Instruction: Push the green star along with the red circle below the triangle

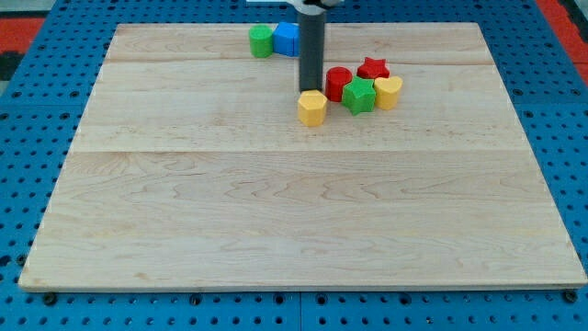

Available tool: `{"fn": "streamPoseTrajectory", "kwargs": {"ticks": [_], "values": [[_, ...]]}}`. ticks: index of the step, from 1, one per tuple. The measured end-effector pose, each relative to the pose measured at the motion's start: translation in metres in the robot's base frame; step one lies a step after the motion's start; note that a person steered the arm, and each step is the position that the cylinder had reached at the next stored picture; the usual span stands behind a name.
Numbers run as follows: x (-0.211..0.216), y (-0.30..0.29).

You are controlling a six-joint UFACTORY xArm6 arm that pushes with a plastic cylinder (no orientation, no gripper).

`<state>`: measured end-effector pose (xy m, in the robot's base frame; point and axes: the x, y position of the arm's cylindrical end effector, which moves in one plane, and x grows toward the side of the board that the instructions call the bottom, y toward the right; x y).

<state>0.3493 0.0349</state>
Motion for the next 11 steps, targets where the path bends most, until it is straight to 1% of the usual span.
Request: {"fn": "streamPoseTrajectory", "kwargs": {"ticks": [1, 2, 3, 4, 5, 7, 8, 11], "values": [[0.016, 0.019], [0.050, 0.036], [0.073, 0.063], [0.041, 0.087], [0.011, 0.087], [0.016, -0.028], [0.016, -0.038], [0.016, -0.039]]}}
